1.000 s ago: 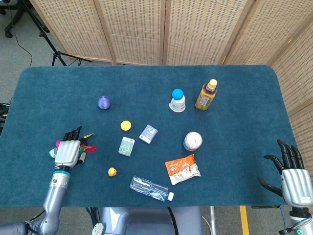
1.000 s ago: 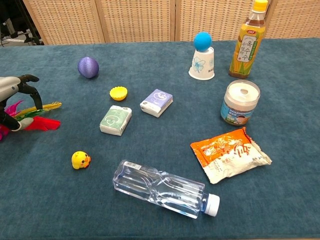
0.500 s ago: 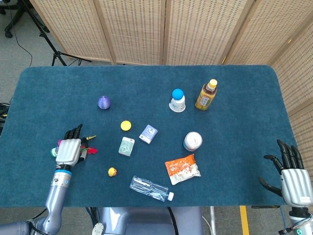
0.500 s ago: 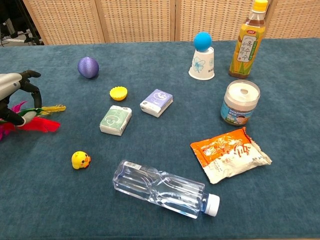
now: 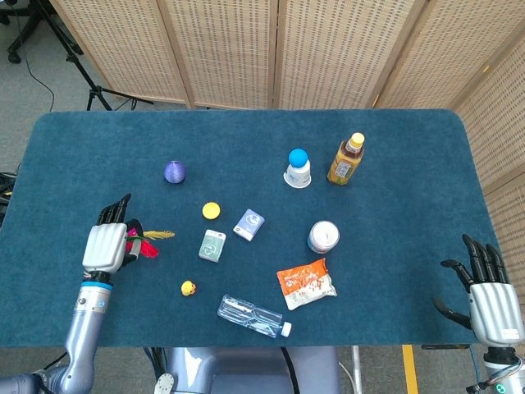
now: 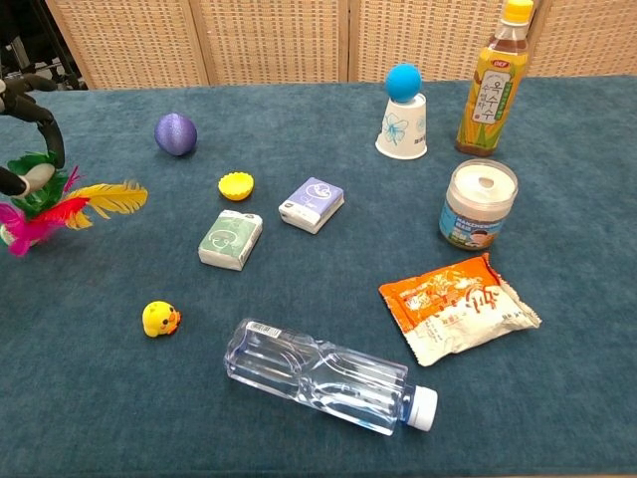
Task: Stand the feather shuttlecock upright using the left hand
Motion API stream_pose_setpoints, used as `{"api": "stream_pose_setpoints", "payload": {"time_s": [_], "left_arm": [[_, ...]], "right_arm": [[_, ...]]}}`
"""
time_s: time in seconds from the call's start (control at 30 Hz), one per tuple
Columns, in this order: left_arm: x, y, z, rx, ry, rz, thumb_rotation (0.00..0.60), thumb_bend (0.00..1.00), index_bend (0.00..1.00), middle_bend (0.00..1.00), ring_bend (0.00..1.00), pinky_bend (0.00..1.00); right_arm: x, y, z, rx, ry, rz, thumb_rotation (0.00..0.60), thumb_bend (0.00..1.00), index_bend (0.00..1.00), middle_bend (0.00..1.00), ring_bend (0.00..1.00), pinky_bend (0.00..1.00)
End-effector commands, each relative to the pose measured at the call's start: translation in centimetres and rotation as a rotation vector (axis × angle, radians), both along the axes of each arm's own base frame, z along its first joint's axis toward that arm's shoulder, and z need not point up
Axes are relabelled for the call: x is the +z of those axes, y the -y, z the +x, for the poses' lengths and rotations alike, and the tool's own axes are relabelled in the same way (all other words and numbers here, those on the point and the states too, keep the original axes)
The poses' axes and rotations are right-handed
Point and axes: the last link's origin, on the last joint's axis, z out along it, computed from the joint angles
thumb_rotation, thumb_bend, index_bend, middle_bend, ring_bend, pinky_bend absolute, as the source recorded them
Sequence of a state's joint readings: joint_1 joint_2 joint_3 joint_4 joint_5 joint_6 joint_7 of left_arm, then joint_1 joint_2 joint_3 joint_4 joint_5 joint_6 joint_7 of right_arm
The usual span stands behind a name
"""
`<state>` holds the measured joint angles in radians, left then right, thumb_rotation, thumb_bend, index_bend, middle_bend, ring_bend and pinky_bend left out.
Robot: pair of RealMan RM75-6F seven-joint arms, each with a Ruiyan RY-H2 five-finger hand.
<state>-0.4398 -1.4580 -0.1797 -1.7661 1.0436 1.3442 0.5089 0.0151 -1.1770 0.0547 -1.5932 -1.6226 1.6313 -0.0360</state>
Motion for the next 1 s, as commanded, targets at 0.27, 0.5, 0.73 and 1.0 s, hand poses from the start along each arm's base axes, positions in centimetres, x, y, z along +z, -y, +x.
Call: {"api": "stream_pose_setpoints", "payload": {"time_s": [0.27, 0.5, 0.73, 1.0], "left_arm": [[2.1, -0.5, 0.2, -0.008, 0.061, 0.073, 0.600, 0.48, 0.60, 0.00, 0.08, 0.11], [2.9, -1.0, 0.3, -0.012, 0.094, 0.099, 0.600, 0.48, 0.60, 0.00, 0.08, 0.11], [3.1, -1.0, -0.3, -0.001, 0.088, 0.103, 0.600, 0.48, 0.60, 0.00, 0.08, 0.11], [2.5, -1.0, -1.4, 0.017, 0.066, 0.087, 0.600, 0.47, 0.60, 0.00, 0.08, 0.11]], "right_arm": [[-0.2, 0.0, 0.0, -0.002, -0.006, 0.007, 0.600, 0.21, 0.31, 0.00, 0.00, 0.00], [-0.4, 0.1, -0.1, -0.006, -0.012, 0.012, 0.600, 0.21, 0.31, 0.00, 0.00, 0.00], [-0.6, 0.1, -0.1, -0.007, -0.016, 0.017, 0.600, 0.21, 0.31, 0.00, 0.00, 0.00], [-0.7, 0.1, 0.0, -0.005, -0.019, 0.017, 0.600, 0.21, 0.31, 0.00, 0.00, 0.00]]}}
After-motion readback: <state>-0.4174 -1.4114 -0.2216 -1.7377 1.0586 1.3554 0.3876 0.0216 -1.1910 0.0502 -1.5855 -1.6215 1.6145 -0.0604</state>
